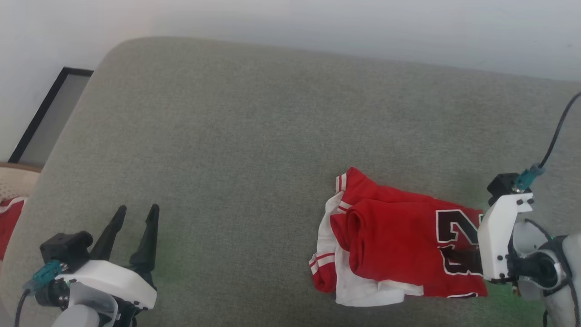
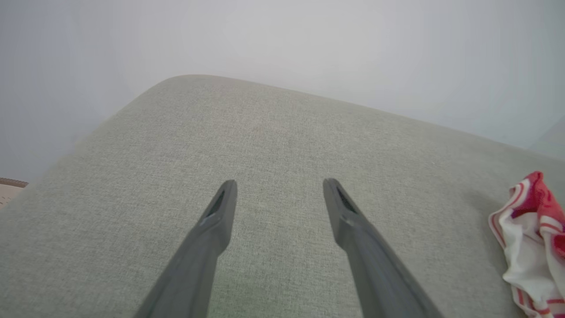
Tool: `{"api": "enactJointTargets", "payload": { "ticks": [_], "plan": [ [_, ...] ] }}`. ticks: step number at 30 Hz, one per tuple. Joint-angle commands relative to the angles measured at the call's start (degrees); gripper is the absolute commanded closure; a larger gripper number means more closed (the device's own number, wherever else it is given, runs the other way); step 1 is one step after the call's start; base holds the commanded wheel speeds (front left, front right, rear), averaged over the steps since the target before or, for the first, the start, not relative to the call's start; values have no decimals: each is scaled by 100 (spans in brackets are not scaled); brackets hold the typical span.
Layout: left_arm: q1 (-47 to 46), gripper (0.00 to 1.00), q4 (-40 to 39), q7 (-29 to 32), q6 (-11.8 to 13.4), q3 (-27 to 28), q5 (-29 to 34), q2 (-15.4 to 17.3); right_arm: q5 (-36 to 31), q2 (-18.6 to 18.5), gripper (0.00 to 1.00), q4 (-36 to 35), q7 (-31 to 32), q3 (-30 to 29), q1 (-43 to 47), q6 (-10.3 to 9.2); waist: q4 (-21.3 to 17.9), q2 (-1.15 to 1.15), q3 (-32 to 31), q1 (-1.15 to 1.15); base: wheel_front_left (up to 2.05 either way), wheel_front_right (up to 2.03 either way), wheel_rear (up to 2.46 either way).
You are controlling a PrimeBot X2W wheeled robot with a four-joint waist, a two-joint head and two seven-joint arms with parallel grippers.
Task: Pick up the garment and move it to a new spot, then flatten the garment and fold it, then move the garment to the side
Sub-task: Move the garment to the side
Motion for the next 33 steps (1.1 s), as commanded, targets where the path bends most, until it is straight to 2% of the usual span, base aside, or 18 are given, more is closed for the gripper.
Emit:
{"api": "enactJointTargets", "payload": {
  "ticks": [1,2,3,4,13,22,33],
  "plan": [
    [-103,0,34,-26,-30,-12,87,-21,1,120,0,143,110,98,54,-1,55,0,69,0,0,0,0],
    [-135,0,55,-29,-39,-18,80,-35,-6,115,32,143,148,107,43,-1,68,0,89,0,0,0,0],
    [-160,0,72,-32,-50,-22,87,-50,-1,111,59,134,171,95,26,-1,78,0,105,0,0,0,0],
    [-177,0,88,-32,-51,-24,89,-65,-31,89,100,127,165,81,10,-2,84,0,122,0,0,0,0],
    [-398,0,118,-47,-108,54,84,-63,-81,-87,100,-2,75,-315,-220,-11,-24,0,242,0,0,0,0],
    [-721,0,-20,-37,-161,-56,204,-51,-206,-373,100,-208,151,-634,-521,-6,-374,0,368,0,0,0,0],
    [-1251,0,-194,16,-166,-310,439,-116,-405,-939,100,86,1,-1020,-1171,-5,-912,0,716,0,0,0,0]
  ]
}}
